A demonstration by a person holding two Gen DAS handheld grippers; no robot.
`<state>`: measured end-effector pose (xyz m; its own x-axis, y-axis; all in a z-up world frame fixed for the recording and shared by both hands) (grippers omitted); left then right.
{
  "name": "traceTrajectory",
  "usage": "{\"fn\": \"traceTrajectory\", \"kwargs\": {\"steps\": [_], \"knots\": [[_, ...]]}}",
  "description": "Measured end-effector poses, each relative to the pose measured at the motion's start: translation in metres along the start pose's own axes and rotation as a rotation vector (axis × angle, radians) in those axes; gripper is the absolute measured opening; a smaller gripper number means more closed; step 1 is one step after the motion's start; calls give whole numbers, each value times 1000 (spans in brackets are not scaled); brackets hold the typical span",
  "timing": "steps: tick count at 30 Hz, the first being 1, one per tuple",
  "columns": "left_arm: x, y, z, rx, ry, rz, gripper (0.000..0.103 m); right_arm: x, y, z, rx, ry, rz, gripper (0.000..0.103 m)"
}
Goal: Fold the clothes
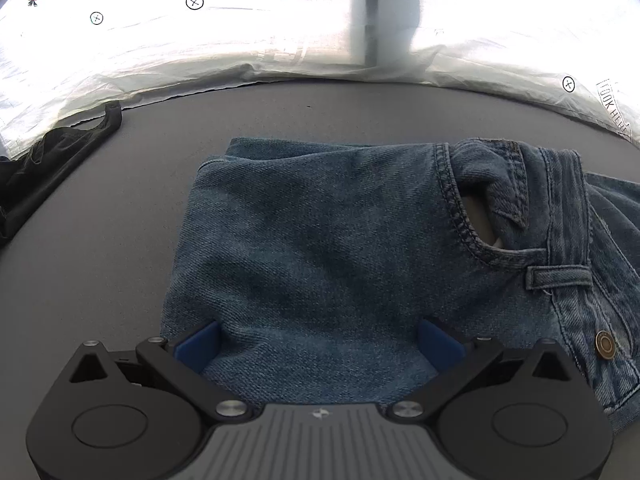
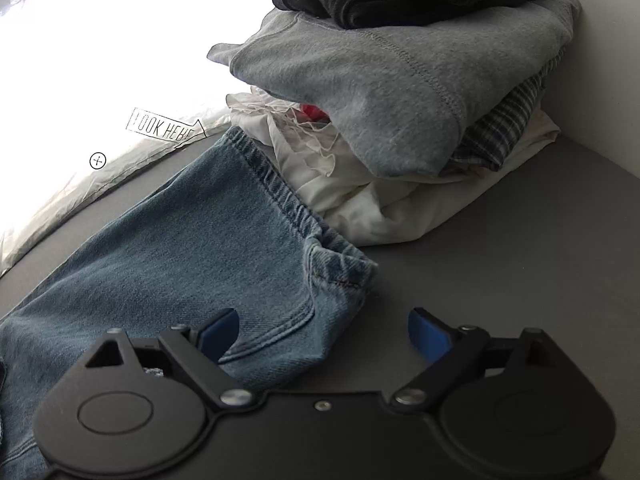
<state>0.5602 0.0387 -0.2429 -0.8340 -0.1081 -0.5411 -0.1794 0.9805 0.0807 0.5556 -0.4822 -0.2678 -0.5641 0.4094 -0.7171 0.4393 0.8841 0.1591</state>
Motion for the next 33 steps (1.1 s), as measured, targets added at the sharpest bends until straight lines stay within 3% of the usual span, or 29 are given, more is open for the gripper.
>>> {"fn": "traceTrajectory", "kwargs": {"steps": [3, 9, 10, 13, 15, 20, 22, 28, 33], "knots": [[0, -1, 1, -4, 9, -2, 103, -1, 10, 11, 18, -44, -60, 97], [0, -3, 2, -8, 8, -3, 103, -2, 19, 8, 43, -87, -32, 55], [-1, -3, 2, -8, 16, -3, 103, -3, 16, 7, 27, -82, -7, 43], [-2, -3, 4, -3, 36, -4, 103, -8, 3, 4, -101, -34, 157, 26], [-3, -3, 4, -2, 40, -6, 103, -6, -10, 4, -275, 10, 404, 23], [-2, -3, 4, -2, 36, -10, 103, 16, -41, 10, -593, 68, 1065, 22], [-1, -3, 4, 0, 36, -13, 103, 25, -43, 8, -664, 63, 1217, 22], [-1, -1, 5, 6, 41, -15, 103, 26, -19, -7, -784, 77, 1309, 22], [-3, -1, 7, 19, 61, -8, 103, 12, 18, -23, -886, 88, 1304, 22]]}}
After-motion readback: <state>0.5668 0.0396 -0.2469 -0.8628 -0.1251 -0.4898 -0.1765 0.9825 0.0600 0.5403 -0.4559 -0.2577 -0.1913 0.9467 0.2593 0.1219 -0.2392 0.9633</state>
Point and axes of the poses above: each gripper's, at about its wrist camera, not at the fingertips, and z roughly the way its jaws point, y to its left, x to its underside, the point moved 7 cm from there along z, roughly the way its jaws point, and after that the axes turned 1 degree about z, right-handed, at the moved point
